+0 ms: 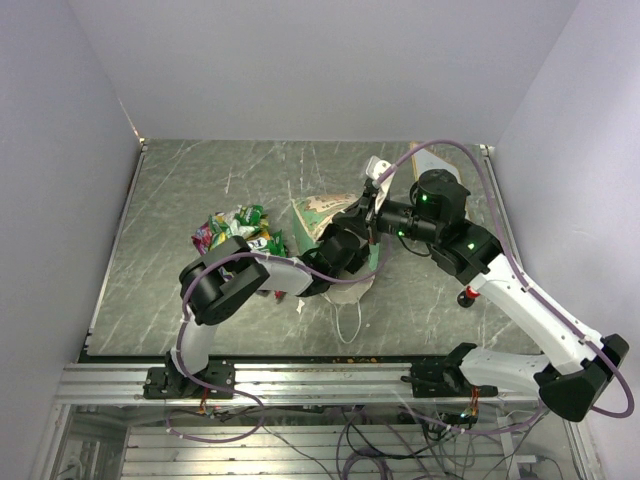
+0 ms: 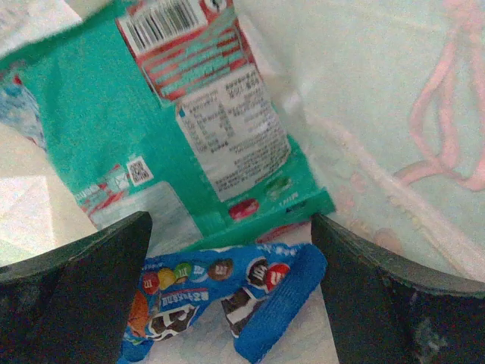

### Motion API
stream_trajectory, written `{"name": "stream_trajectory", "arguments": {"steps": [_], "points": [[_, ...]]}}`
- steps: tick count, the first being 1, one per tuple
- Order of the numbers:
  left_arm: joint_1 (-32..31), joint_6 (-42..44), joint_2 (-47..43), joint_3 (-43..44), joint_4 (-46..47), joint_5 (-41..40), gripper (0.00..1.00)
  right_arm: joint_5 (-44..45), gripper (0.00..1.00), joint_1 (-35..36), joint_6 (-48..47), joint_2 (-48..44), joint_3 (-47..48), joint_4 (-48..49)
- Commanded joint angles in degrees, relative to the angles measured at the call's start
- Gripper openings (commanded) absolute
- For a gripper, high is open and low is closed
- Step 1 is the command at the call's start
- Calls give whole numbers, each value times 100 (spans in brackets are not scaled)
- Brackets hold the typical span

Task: Take the snacks out of the paper bag

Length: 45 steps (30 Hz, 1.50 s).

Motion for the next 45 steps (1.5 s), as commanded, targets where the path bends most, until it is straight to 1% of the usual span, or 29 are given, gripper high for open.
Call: {"name": "stream_trajectory", "arguments": {"steps": [1, 4, 6, 9, 11, 13, 16, 20, 23, 28, 30, 34, 37, 41, 45], "points": [[91, -339, 31, -19, -585, -52, 95, 90, 0, 16, -92, -360, -2, 157], [102, -309, -68, -36, -971, -26, 91, 178, 0, 12, -71, -446, -89, 218], [103, -436, -269, -101, -1180, -23, 91, 179, 0, 18, -43, -460, -129, 268], [103, -691, -566, -398, -1144, -28, 93, 162, 0, 10, -33, -442, -132, 286], [99, -796, -629, -581, -1083, -26, 90, 140, 0, 15, -29, -422, -124, 308], [103, -867, -579, -675, -1002, 21, 82, 109, 0, 11, -14, -400, -117, 310], [103, -1061, -557, -598, -1243, 65, 66, 54, 0, 10, -12, -324, -53, 243], [95, -1153, -844, -765, -1172, 47, 50, 35, 0, 15, -57, -267, 44, 132], [81, -1155, -1040, -703, -1396, 67, 35, 118, 0, 10, -191, -230, 125, -9], [-62, -1220, -1455, -655, -1655, 247, 21, 472, 0, 13, -447, -147, 358, -308], [-126, -1306, -1670, -689, -1638, 412, 19, 607, 0, 12, -482, -68, 471, -420], [-206, -1357, -2058, -702, -1579, 1021, 16, 915, 0, 11, -520, 30, 572, -517], [-239, -1378, -2317, -716, -1522, 1692, 14, 1143, 0, 11, -557, 53, 665, -578], [-268, -1402, -2562, -651, -1485, 2535, 12, 1805, 0, 15, -723, 213, 1008, -855], [-301, -1391, -2777, -570, -1492, 2960, 10, 2638, 0, -72, -953, 365, 1375, -1068]]}}
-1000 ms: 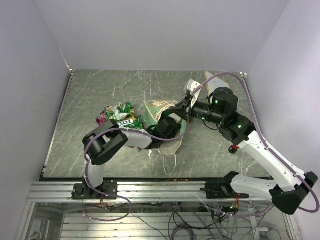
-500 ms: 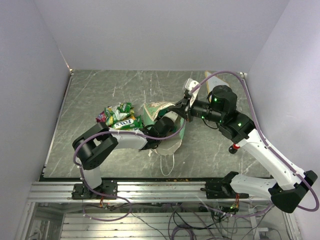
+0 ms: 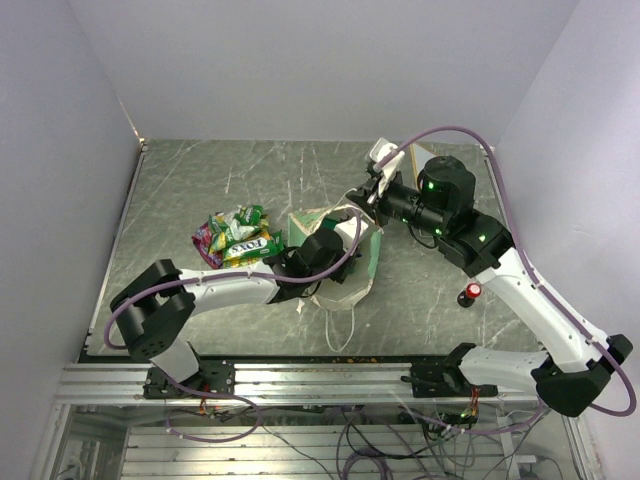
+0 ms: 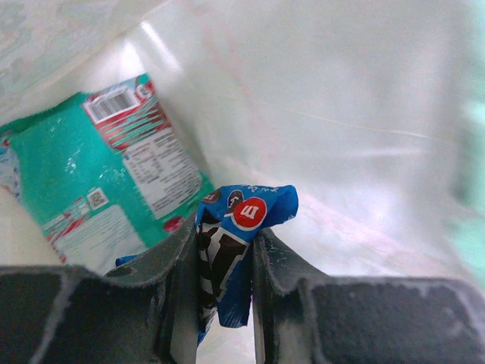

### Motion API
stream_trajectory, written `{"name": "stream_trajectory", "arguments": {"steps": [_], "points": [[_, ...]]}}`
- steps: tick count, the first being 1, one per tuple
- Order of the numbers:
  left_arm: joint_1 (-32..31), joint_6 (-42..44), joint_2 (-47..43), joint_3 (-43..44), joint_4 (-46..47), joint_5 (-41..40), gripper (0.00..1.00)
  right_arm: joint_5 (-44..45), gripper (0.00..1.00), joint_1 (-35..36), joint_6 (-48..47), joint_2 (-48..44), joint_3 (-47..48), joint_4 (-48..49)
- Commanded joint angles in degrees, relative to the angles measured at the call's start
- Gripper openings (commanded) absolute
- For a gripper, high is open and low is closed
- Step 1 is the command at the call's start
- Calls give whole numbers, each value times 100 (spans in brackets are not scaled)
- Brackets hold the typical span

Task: Take the snacks out of the paper bag

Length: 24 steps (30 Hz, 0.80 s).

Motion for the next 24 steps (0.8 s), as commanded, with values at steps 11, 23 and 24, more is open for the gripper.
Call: {"name": "stream_trajectory", "arguments": {"steps": [11, 23, 24], "points": [[-74, 325, -384, 1155, -196, 1866, 7, 1829, 0, -635, -647, 579, 1279, -433], [188, 58, -1188, 1754, -376, 1465, 7, 1885, 0, -644, -1452, 531, 1327, -700], [236, -10, -1327, 1638, -463, 1348, 7, 1669, 0, -644, -1441, 430, 1179, -672]]}}
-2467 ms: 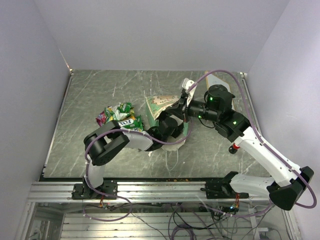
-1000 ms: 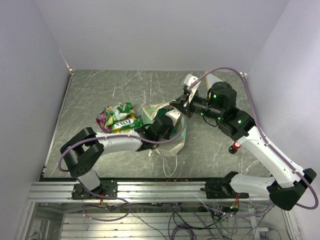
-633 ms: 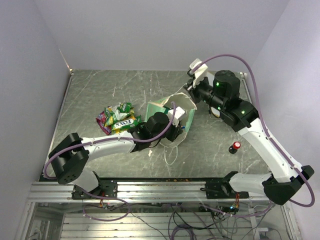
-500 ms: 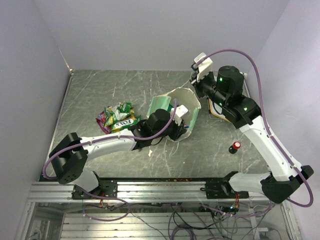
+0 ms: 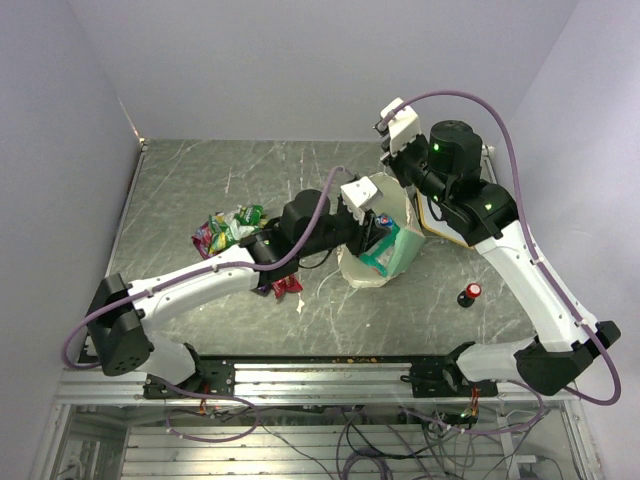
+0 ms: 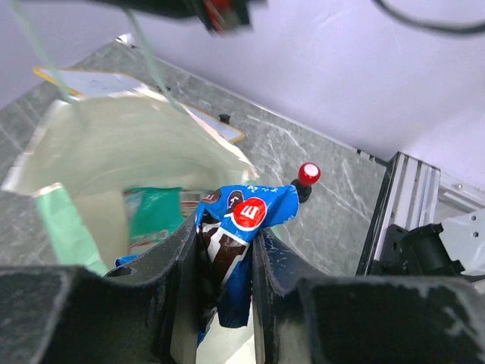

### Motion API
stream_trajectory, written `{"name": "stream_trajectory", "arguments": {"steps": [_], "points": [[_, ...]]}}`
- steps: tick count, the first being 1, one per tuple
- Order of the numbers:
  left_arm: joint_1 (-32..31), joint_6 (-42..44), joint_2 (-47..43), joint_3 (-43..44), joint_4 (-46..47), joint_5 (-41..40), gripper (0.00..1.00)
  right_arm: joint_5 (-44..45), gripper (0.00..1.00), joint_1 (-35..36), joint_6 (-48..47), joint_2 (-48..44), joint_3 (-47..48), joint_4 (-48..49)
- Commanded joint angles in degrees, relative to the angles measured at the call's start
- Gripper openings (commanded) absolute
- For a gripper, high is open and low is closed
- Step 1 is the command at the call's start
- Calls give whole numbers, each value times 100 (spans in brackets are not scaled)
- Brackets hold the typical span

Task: Take the snacks out of the paper bag

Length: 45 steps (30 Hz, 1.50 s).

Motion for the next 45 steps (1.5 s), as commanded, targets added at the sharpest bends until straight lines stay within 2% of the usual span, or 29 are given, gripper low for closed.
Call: {"name": "stream_trajectory", "arguments": {"steps": [1, 5, 8, 11, 15, 18, 20, 28, 33, 36, 37, 42, 45], "points": [[219, -269, -627, -101, -180, -307, 7, -444, 0, -20, -256, -452, -406, 180], [372, -447, -1238, -423, -894, -1174, 7, -1261, 0, -13, 376, -853, -1234, 310], [558, -753, -1590, -525, -1601, -1869, 7, -1464, 0, -12, 801, -1133, -1759, 504], [796, -1377, -1844, -593, -2391, -2770, 7, -1525, 0, -14, 915, -1262, -1903, 560], [1055, -2556, -1838, -788, -3606, -3410, 7, -1506, 0, -12, 853, -1262, -1874, 536], [1133, -4218, -1707, -819, -5026, -4172, 7, -1526, 0, -13, 839, -1275, -1883, 606], [1137, -5005, -1749, -1034, -5559, -4420, 7, -1550, 0, -12, 847, -1284, -1880, 649], [1353, -5877, -2004, -2501, -5104, -4175, 7, -1709, 0, -12, 806, -1248, -1808, 745], [1522, -6134, -1597, -2984, -4728, -4129, 9, -1869, 0, -14, 779, -1155, -1700, 814], [1564, -6080, -1281, -3095, -4366, -4039, 17, -1912, 0, -12, 782, -1165, -1746, 848], [1574, -6038, -1165, -3097, -4291, -3981, 23, -1924, 0, -12, 790, -1176, -1763, 840], [1590, -5723, -886, -2985, -4109, -3740, 62, -1912, 0, -15, 847, -1265, -1871, 833], [1591, -5507, -1117, -2853, -4165, -3718, 79, -1907, 0, -13, 833, -1299, -1882, 800]]}}
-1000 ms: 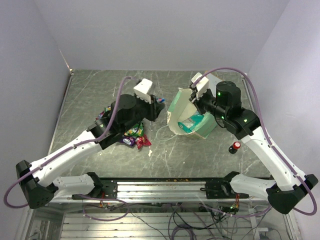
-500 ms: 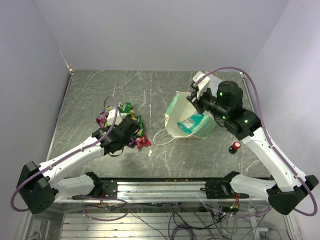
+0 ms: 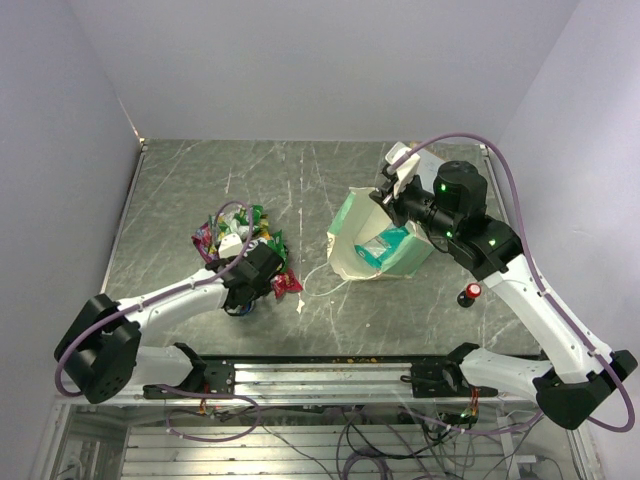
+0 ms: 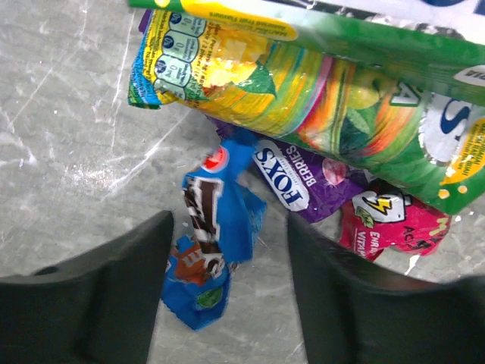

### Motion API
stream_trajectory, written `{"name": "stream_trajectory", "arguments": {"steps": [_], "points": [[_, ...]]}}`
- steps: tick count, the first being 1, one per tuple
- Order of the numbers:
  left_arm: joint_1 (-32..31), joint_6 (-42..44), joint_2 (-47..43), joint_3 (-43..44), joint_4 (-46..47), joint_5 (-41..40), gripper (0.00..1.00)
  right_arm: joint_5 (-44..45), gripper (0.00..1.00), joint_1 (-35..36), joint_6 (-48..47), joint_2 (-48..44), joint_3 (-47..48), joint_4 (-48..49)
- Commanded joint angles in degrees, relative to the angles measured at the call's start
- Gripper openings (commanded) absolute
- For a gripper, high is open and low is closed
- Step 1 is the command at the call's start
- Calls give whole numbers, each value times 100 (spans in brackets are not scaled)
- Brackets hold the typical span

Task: Take the snacks out of the paper bag

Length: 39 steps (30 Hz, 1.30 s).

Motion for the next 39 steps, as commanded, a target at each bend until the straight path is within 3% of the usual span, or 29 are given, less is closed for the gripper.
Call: {"name": "stream_trajectory", "arguments": {"steps": [1, 6, 11, 18, 23, 28, 32, 35, 39], "points": [[48, 346, -361, 264, 211, 109, 83, -59, 0, -14, 23, -131, 22, 124], [70, 623, -1073, 539, 156, 159, 93, 144, 0, -15, -250, -96, 87, 72], [84, 878, -1445, 805, 289, 242, 98, 1400, 0, -18, -327, 71, 410, -133], [93, 964, -1568, 886, 395, 415, 98, 3136, 0, -14, -1179, 9, 592, -6], [96, 898, -1785, 703, 605, 566, 98, 3311, 0, 50, -1891, -15, 802, 110], [104, 893, -1824, 628, 707, 661, 98, 1879, 0, 182, -2030, -106, 720, -77], [102, 849, -1821, 585, 785, 732, 98, 616, 0, 202, -1293, -67, 568, -348], [102, 789, -1842, 537, 882, 816, 98, -1078, 0, 222, -618, -39, 276, -579], [102, 856, -1828, 530, 1061, 959, 98, -2155, 0, 319, 333, -348, -486, 18]]}}
